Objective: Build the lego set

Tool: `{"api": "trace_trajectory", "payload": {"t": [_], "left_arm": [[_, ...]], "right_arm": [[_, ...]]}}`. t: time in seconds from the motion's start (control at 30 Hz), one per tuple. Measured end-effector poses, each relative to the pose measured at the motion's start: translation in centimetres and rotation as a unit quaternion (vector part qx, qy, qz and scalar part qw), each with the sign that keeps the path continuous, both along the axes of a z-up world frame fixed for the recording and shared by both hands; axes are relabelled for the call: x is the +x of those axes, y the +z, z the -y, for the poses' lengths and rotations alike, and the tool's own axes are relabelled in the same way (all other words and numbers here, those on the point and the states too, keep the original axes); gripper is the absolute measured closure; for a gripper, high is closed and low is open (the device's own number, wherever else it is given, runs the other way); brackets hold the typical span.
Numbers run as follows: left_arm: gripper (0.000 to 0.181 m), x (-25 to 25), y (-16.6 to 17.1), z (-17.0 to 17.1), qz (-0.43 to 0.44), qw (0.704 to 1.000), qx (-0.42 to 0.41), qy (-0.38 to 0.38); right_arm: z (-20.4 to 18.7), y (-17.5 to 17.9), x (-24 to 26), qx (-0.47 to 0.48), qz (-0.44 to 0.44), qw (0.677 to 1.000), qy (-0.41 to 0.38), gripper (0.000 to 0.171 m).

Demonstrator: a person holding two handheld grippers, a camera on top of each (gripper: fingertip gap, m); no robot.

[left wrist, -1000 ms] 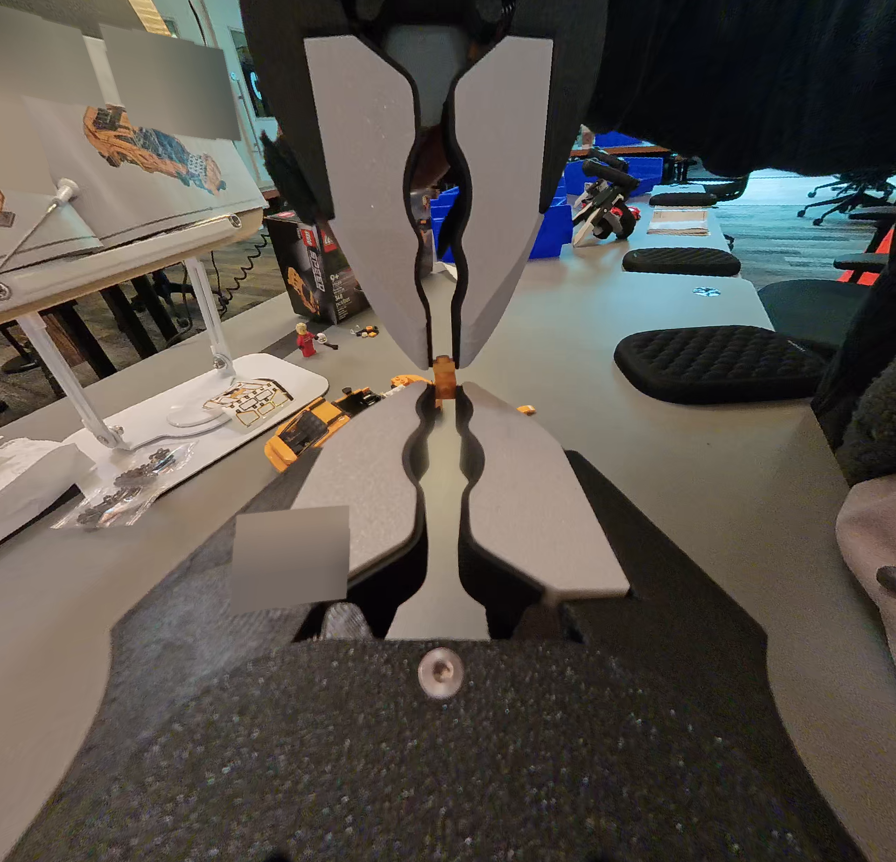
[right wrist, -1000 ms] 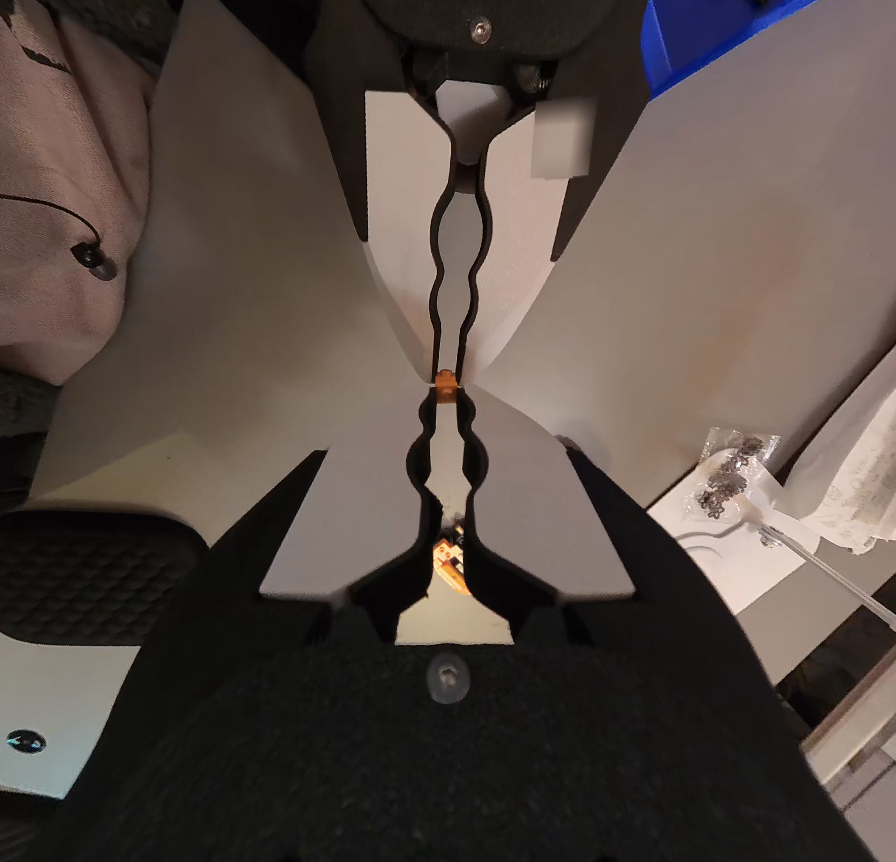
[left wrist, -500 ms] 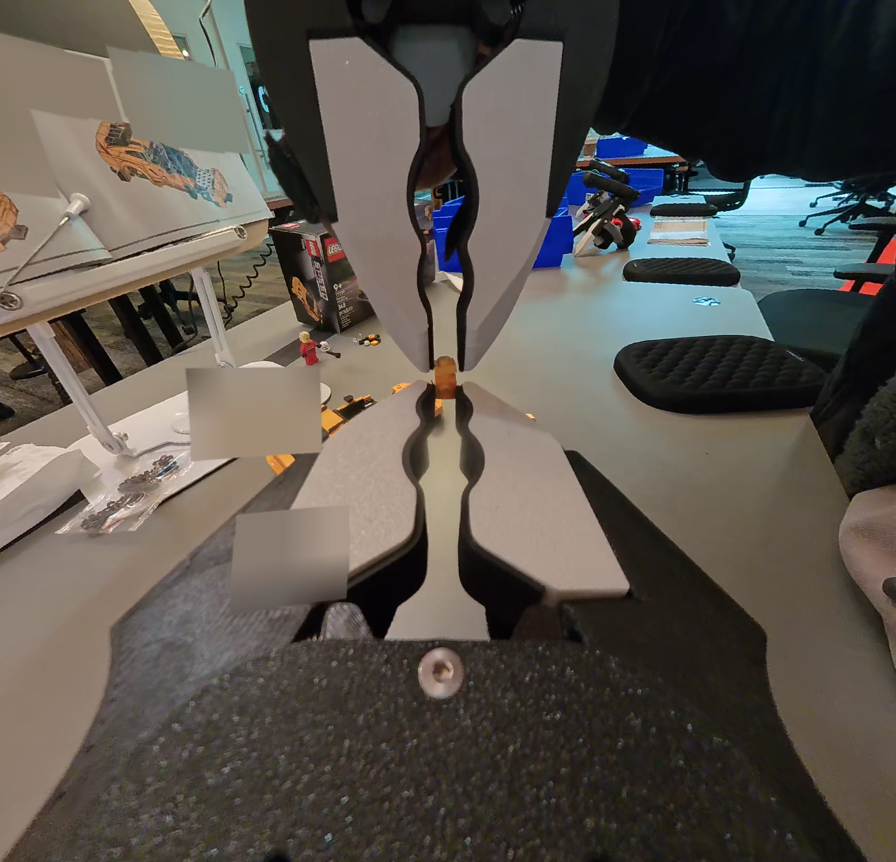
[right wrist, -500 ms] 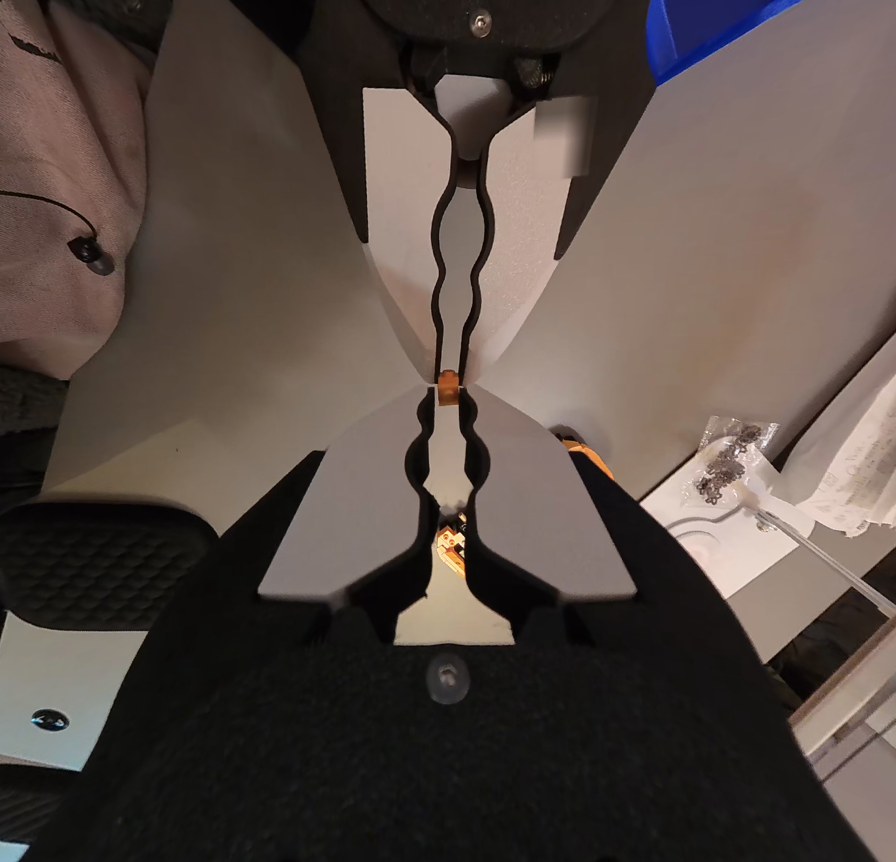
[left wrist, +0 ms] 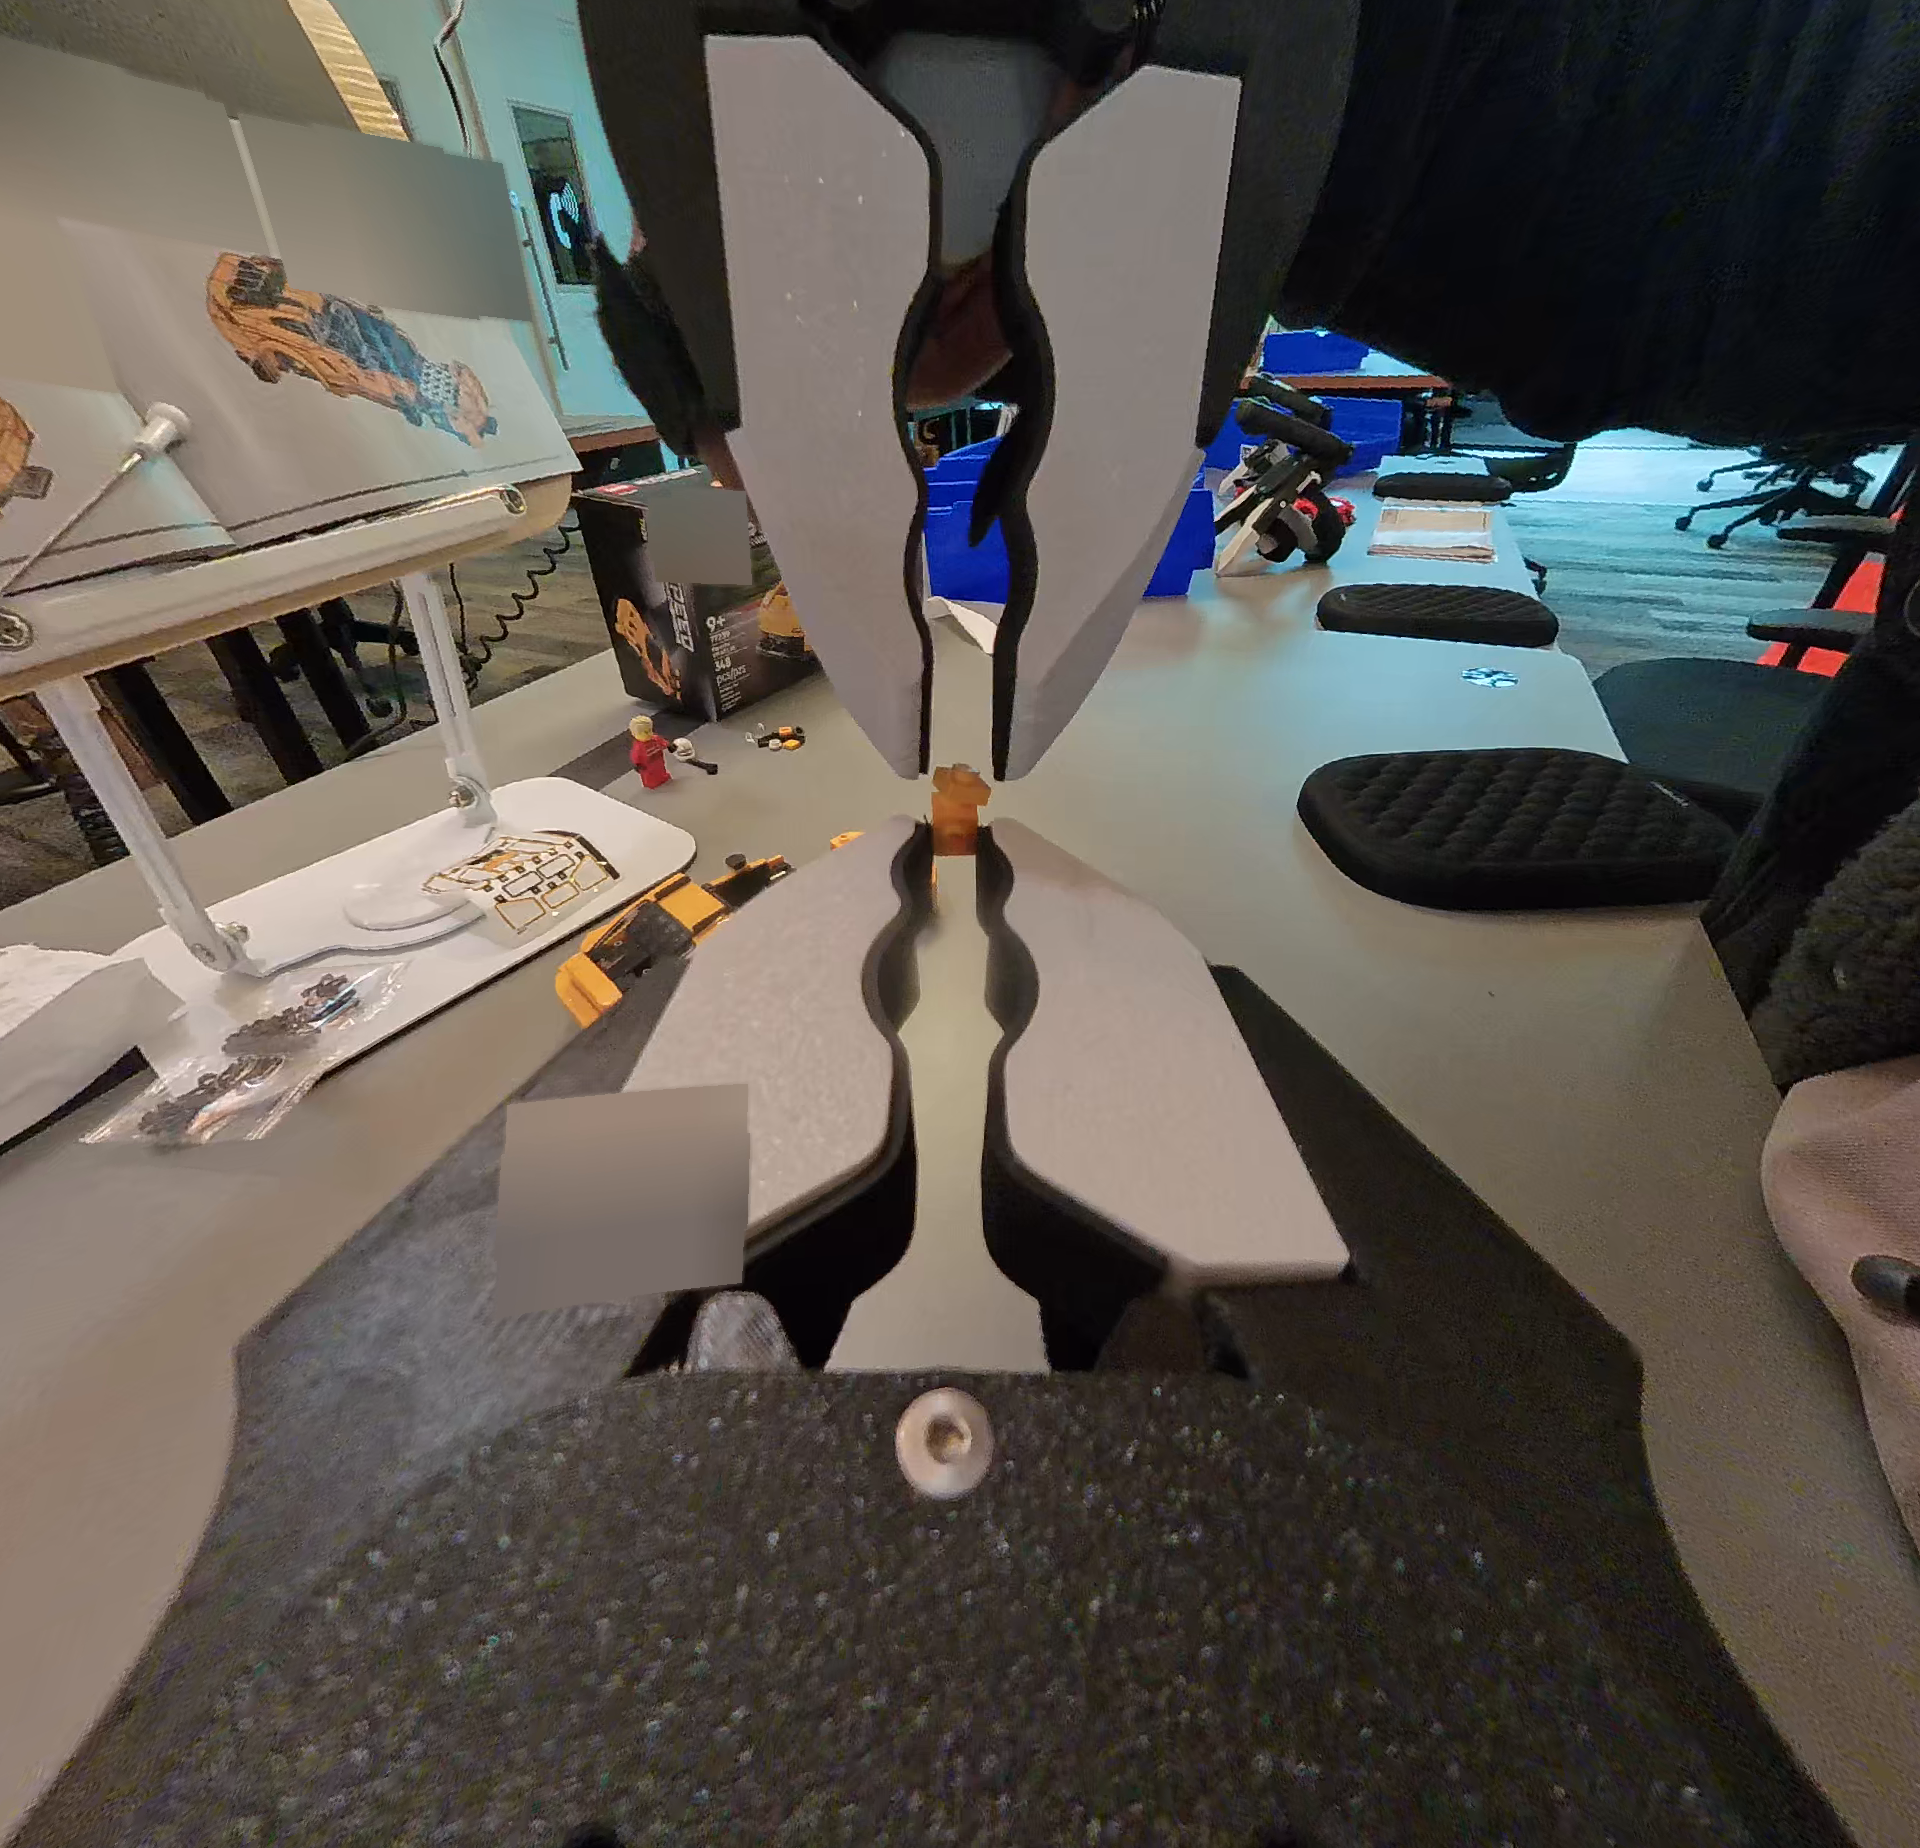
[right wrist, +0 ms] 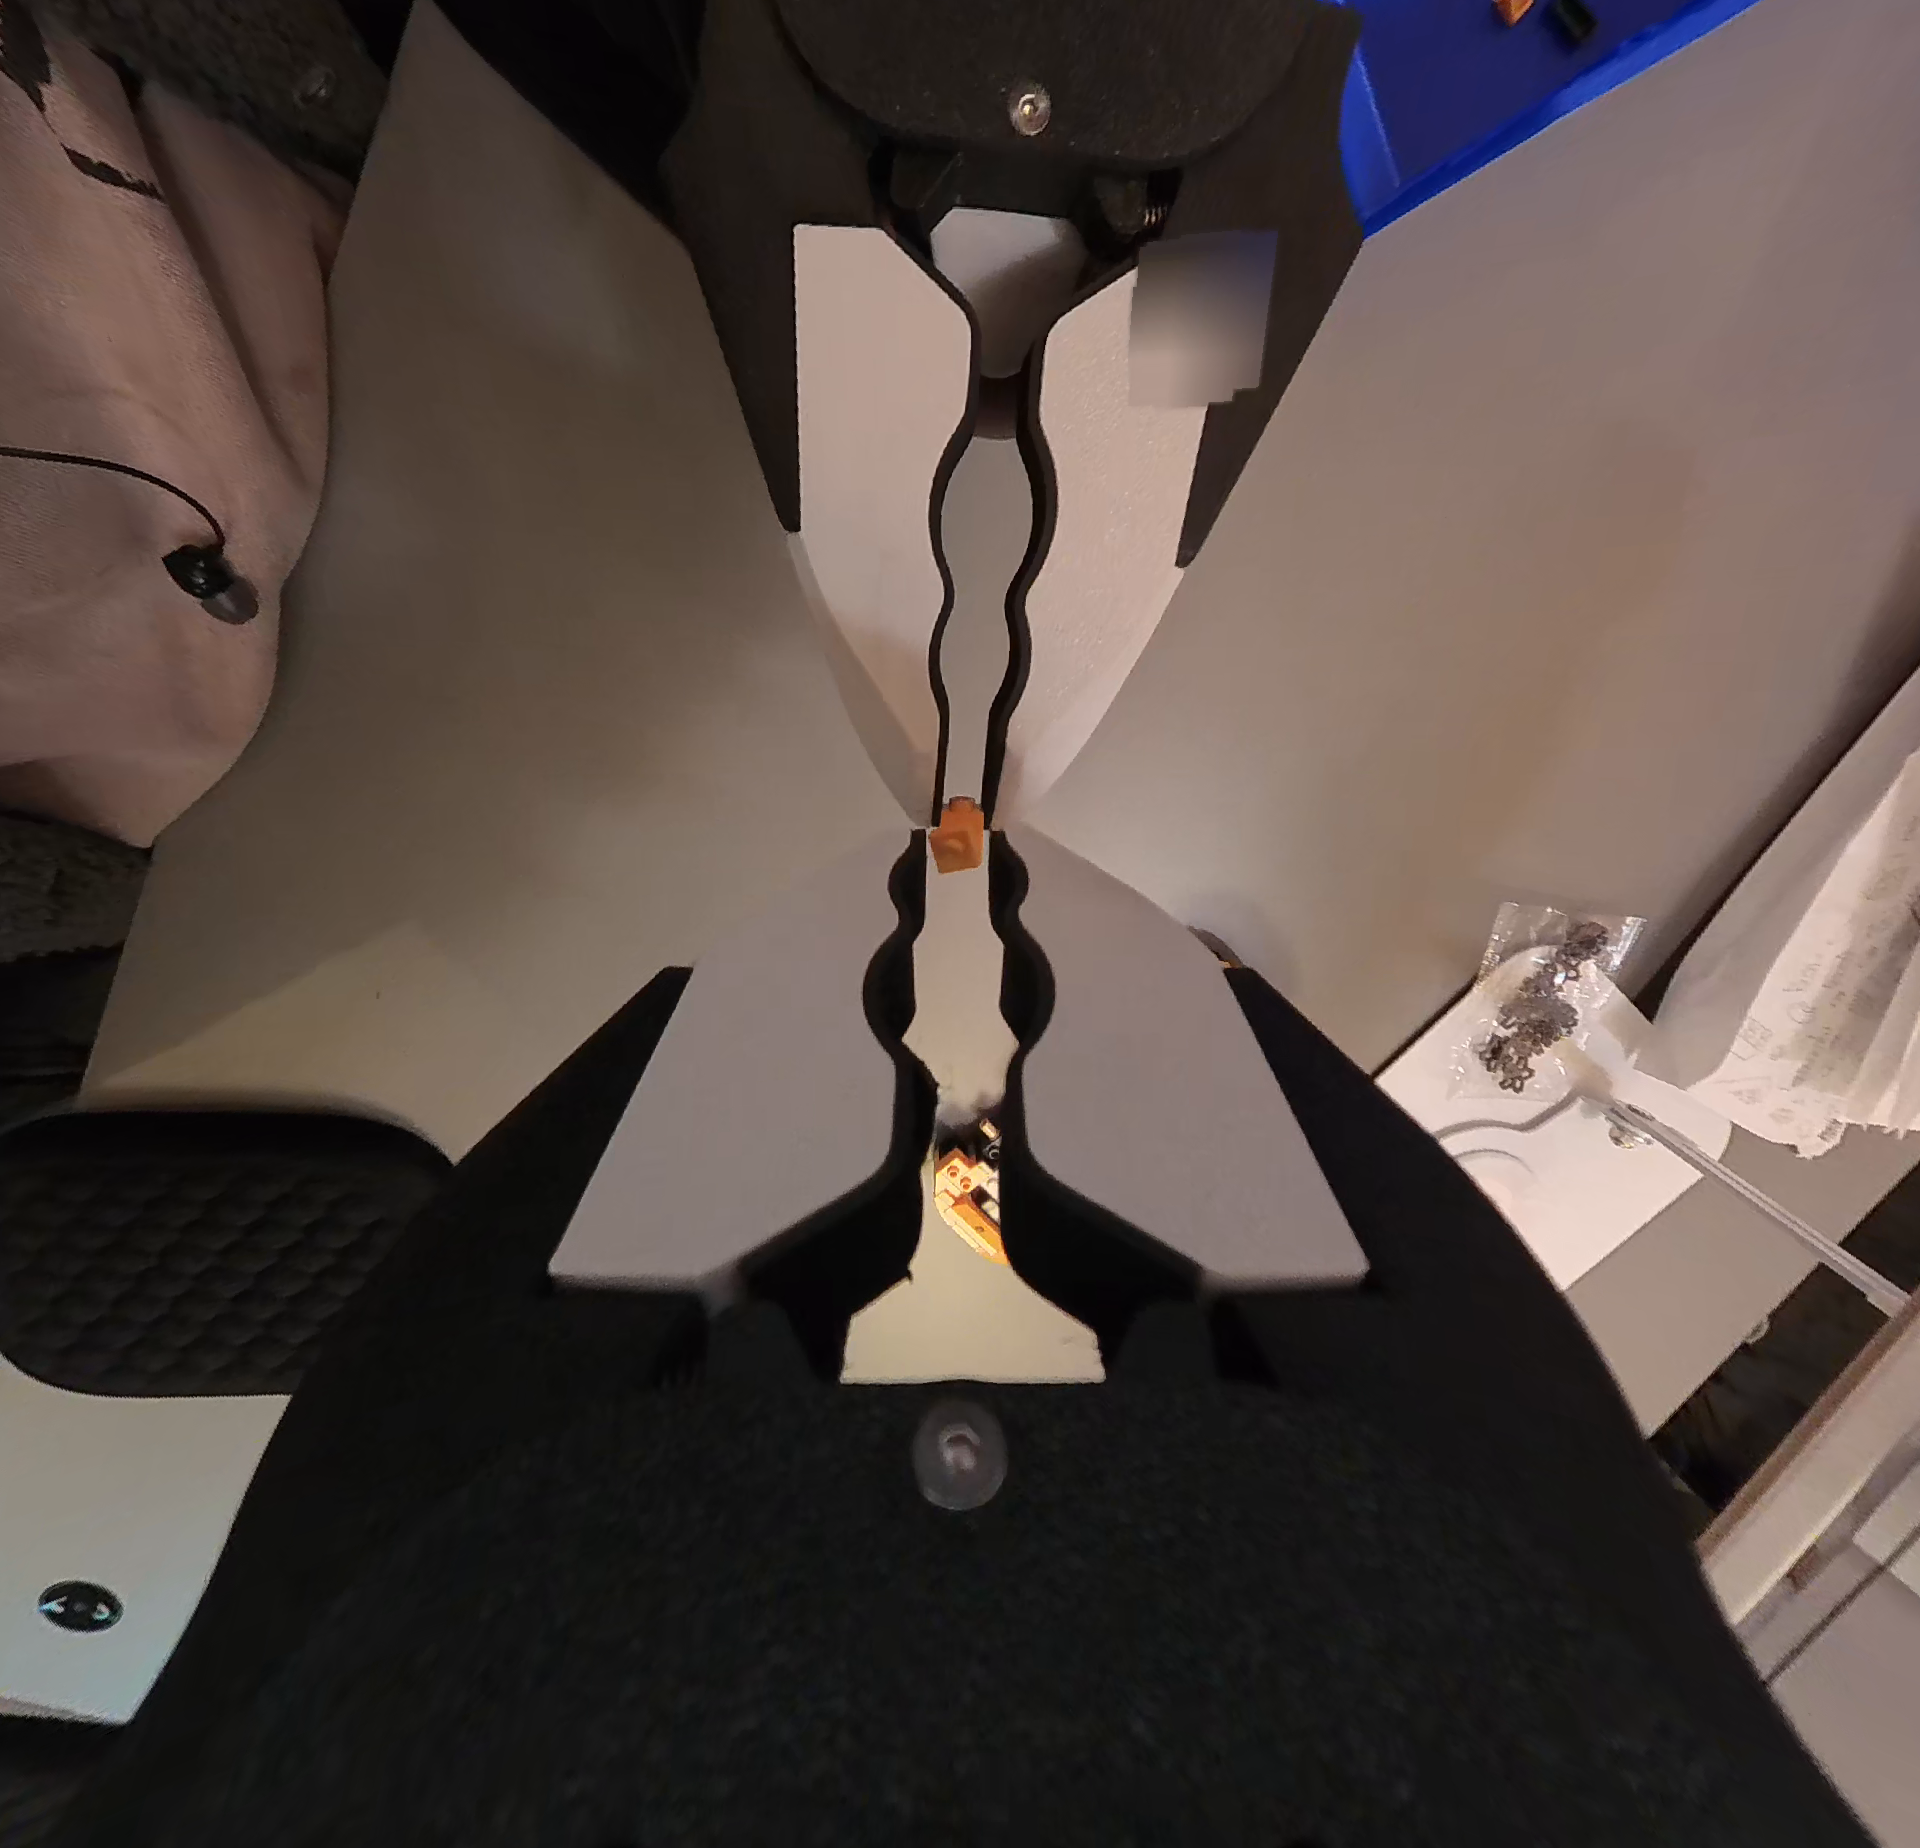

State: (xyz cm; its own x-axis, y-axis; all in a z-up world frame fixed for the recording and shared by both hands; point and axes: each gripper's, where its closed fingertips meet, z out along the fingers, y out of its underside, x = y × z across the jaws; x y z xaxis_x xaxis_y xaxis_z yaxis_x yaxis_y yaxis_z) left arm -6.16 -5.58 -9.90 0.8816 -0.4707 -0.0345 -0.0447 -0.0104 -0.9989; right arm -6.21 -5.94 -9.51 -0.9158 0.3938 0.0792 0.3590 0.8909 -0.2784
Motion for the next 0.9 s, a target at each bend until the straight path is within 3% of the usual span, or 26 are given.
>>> {"api": "trace_trajectory", "payload": {"t": [0.13,0.27,0.43,0.53,0.63,0.9], "left_arm": [[0.174,0.0,0.1,0.1,0.013,1.000,-0.003,-0.005],[0.174,-0.3,0.5,0.3,0.044,0.999,-0.007,-0.016],[0.174,-0.2,0.9,0.7,0.068,0.997,-0.019,-0.035],[0.174,-0.1,0.7,0.6,0.075,0.996,-0.027,-0.041],[0.174,0.1,0.4,0.5,0.077,0.996,-0.033,-0.045],[0.174,0.5,0.5,0.6,0.095,0.993,-0.038,-0.057]], "right_arm": [[0.2,1.0,-0.2,-0.018,-0.035,0.999,0.003,0.157],[0.4,1.9,0.1,-0.033,-0.145,0.988,0.032,0.149],[0.3,1.8,0.4,-0.010,-0.369,0.927,0.063,0.146],[0.6,1.5,0.8,0.012,-0.438,0.896,0.071,0.145],[0.6,0.9,0.6,0.049,-0.470,0.877,0.082,0.145],[0.4,0.0,0.2,0.064,-0.487,0.867,0.091,0.152]]}}
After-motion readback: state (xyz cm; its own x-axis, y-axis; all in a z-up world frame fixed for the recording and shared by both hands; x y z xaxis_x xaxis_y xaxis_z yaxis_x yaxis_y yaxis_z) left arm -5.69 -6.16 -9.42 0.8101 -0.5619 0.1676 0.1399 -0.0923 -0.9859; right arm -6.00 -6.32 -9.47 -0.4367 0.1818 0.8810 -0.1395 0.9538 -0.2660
